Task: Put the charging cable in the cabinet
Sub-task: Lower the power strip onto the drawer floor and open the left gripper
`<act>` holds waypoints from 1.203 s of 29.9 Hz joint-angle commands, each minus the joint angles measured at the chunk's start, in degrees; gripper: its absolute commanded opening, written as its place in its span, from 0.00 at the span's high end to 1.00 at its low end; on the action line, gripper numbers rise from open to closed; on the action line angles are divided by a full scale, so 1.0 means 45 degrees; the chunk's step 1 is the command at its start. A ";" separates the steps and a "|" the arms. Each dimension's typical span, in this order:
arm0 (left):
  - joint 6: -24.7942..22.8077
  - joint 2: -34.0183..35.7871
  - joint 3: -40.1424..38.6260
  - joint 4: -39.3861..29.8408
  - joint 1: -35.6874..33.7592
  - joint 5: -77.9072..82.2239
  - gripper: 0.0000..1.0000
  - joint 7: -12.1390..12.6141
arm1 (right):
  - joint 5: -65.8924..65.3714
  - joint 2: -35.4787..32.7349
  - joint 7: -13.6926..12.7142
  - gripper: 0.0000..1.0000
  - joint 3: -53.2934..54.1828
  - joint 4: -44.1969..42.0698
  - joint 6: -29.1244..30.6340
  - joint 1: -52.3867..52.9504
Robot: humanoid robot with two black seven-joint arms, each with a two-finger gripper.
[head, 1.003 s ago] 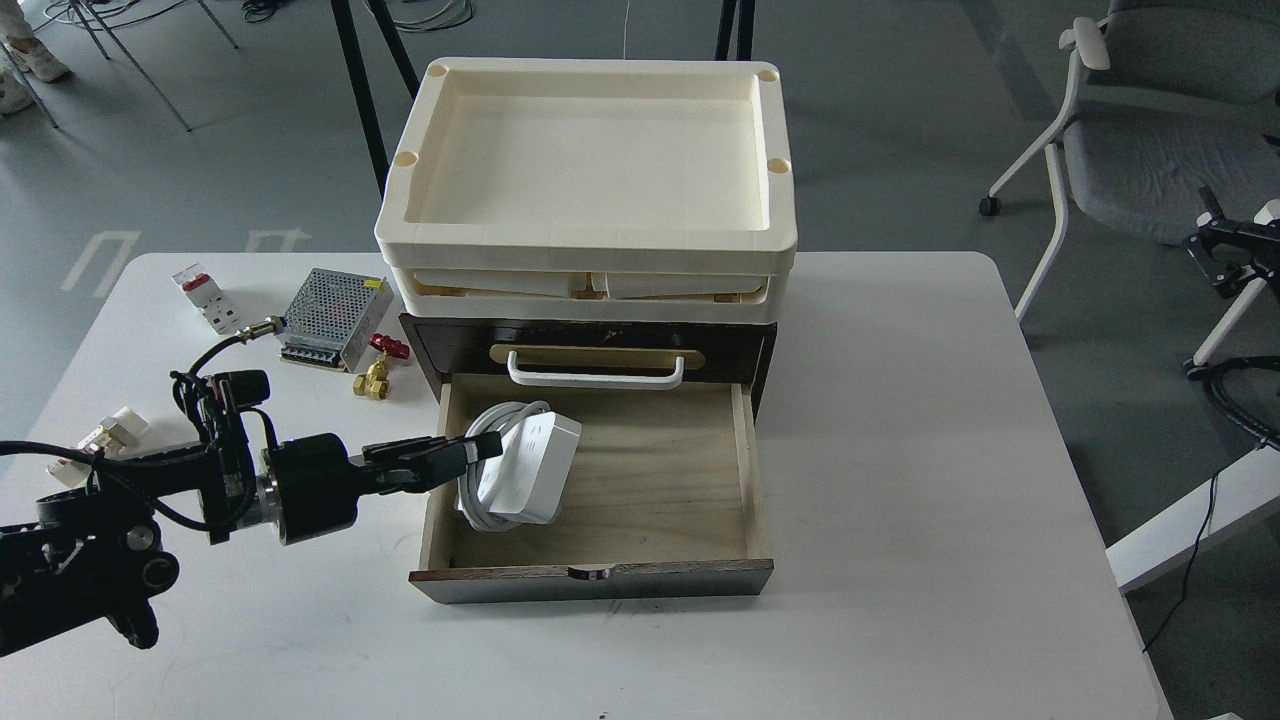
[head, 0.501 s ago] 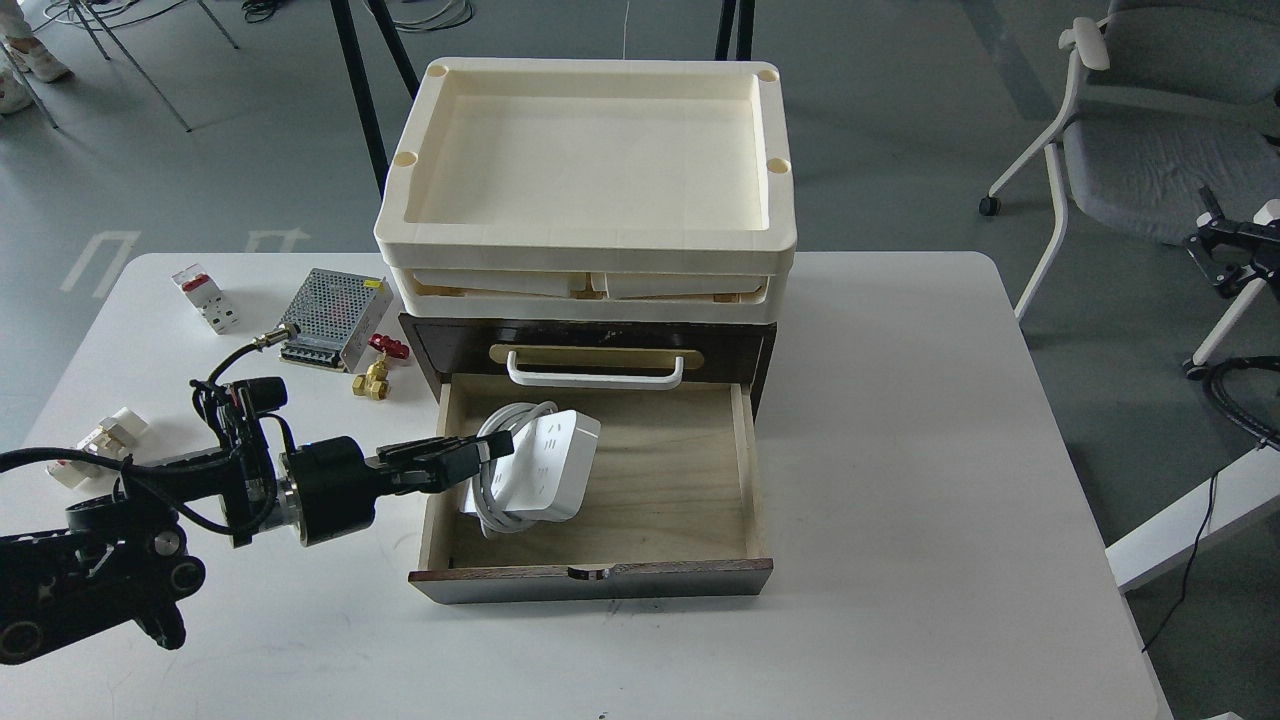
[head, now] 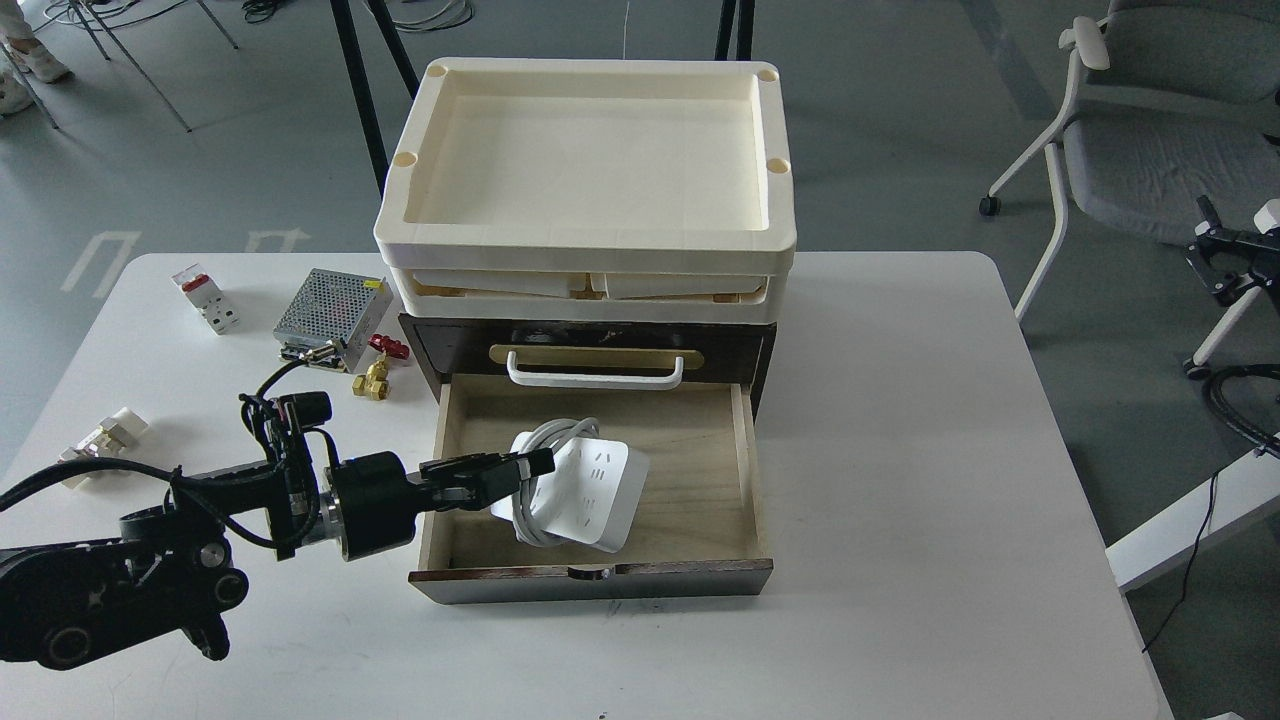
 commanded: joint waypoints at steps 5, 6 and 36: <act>0.0048 0.0146 0.0032 0.0090 -0.0042 0.0032 0.97 0.0002 | -0.0001 -0.0004 0.0019 0.00 0.0008 -0.0009 0.0000 -0.0028; 0.0048 0.0146 0.0032 0.0090 -0.0042 0.0032 0.97 0.0002 | -0.0001 0.0016 0.0019 0.00 -0.0011 0.0010 0.0000 -0.0048; 0.0652 -0.0769 -0.0007 0.0518 0.0036 -0.1003 0.94 0.0002 | 0.0253 -0.0004 -0.0001 0.00 0.0008 0.0011 0.0000 -0.0223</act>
